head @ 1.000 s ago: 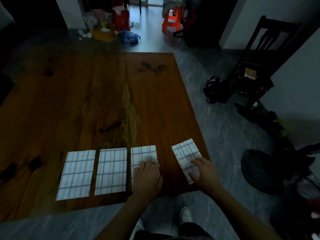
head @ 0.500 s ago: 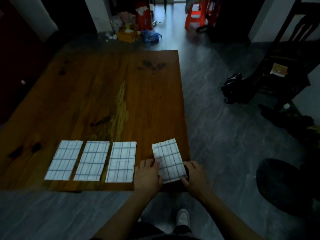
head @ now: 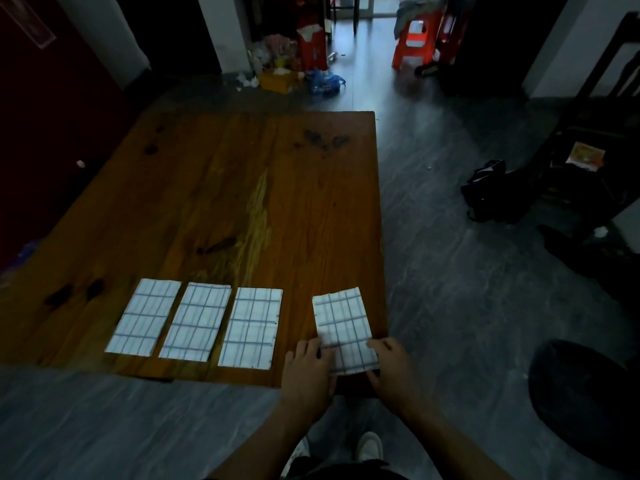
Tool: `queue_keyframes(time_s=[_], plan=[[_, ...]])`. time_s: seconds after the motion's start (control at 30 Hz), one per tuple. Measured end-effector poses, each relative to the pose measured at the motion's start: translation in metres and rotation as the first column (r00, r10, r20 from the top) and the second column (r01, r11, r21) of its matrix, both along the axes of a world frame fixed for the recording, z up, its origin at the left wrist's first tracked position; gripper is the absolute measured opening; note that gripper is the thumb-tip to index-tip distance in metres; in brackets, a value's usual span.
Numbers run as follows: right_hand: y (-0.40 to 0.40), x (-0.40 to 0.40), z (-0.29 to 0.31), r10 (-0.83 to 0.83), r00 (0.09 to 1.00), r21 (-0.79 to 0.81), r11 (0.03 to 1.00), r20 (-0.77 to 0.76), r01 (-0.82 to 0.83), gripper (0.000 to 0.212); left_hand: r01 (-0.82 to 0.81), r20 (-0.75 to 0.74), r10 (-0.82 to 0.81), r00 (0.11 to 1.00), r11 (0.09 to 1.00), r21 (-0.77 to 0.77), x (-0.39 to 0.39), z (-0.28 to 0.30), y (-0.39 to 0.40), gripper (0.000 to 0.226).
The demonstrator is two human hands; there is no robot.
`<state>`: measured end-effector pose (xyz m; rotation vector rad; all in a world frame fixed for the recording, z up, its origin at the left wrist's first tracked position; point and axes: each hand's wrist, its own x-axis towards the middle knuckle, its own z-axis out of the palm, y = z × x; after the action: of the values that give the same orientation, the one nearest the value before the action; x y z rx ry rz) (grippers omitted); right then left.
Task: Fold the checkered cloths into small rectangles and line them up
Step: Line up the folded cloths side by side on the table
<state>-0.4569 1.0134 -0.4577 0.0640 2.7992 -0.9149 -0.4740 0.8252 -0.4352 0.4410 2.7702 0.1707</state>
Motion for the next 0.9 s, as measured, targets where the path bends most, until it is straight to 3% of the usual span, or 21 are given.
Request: queue_keyframes(time_s=[0.9], plan=[[-0.064,-0.029,-0.008,0.079,0.995,0.117,0.99,-0.054,-0.072,0.041,-0.014,-0.065,0.012,0.998,1.0,-0.027,-0.043,-0.008,-0.066,0.055]])
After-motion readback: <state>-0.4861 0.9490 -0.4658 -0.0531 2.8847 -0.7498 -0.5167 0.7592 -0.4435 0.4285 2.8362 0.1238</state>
